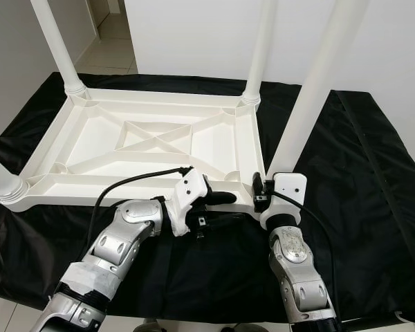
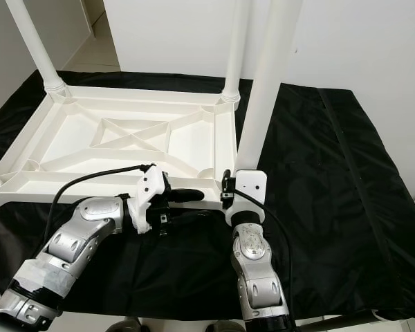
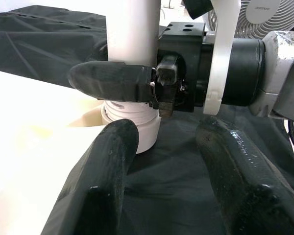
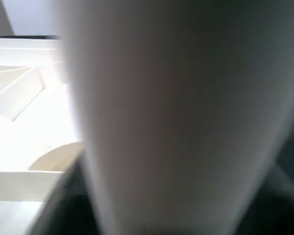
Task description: Building children table
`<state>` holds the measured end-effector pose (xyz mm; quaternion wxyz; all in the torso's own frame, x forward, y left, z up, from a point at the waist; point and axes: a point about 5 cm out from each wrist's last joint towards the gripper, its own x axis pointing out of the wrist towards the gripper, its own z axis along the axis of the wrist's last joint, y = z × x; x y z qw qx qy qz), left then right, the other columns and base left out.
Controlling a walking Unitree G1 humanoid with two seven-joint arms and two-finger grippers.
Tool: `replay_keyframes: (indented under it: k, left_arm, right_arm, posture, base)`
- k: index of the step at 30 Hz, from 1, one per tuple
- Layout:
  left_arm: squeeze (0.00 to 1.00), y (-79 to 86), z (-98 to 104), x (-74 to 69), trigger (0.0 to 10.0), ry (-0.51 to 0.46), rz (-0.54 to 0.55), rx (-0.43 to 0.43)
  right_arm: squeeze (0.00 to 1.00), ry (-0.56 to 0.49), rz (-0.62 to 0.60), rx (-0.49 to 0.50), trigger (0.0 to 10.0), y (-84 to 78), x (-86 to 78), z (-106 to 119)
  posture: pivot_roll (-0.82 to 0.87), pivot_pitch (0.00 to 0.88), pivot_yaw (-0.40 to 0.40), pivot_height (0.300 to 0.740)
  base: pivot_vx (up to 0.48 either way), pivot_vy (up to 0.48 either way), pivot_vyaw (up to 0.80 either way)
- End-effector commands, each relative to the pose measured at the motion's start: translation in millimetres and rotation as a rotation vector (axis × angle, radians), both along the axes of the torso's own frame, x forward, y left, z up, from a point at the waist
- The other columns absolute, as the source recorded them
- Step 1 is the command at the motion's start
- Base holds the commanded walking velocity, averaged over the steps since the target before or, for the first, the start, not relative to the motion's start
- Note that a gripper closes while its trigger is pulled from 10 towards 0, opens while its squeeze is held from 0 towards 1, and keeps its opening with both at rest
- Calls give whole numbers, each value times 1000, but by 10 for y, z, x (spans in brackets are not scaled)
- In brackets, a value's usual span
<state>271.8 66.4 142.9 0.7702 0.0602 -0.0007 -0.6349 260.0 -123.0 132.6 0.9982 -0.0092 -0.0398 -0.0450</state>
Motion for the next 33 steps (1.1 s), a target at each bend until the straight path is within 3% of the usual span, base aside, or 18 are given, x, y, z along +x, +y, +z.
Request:
replay_keyframes:
  k: [1,9,10,11,13,15,19,21,29,33]
  left_arm:
    - [0,-19,35,10,10000,-18,-39,-1]
    - [0,-16,62,41,10000,-26,-35,-3]
    - [0,-17,70,49,10000,-30,-33,-4]
    - [0,-18,81,54,10000,-34,-32,-5]
    - [0,-18,81,54,10000,-34,-32,-5]
    - [0,-5,90,45,10000,-32,-34,-5]
    - [0,10,90,34,10000,-28,-38,-3]
    - [0,44,91,22,10000,-30,-51,14]
    - [0,81,130,30,10000,-42,-64,31]
    - [0,119,164,2,10000,-40,-79,36]
  right_arm:
    - [1000,24,-14,40,10000,25,-27,-29]
    - [1000,-6,28,25,10000,15,-29,36]
    - [369,-8,85,13,10000,5,-34,46]
    - [0,-18,153,-1,10000,-18,-44,71]
    - [0,-18,153,-1,10000,-18,-44,71]
    - [0,-55,336,-70,10000,-162,-79,176]
    - [0,-71,375,-78,10000,-295,-56,239]
    - [0,-76,468,-102,10000,-372,-18,295]
    - [0,-42,599,-134,10000,-363,70,295]
    - [0,17,694,-139,10000,-302,77,192]
  posture:
    - [-53,0,2,740]
    - [-57,13,6,740]
    - [-55,23,6,740]
    - [-57,31,9,740]
    - [-57,31,9,740]
    - [-55,44,14,740]
    - [-54,47,16,740]
    - [-52,50,17,740]
    - [-50,63,19,740]
    - [-44,76,16,740]
  base:
    - [0,0,0]
    - [0,0,0]
    - [0,0,0]
    - [0,0,0]
    - [0,0,0]
    - [0,0,0]
    - [0,0,0]
    - [0,0,0]
    - [0,0,0]
    - [0,0,0]
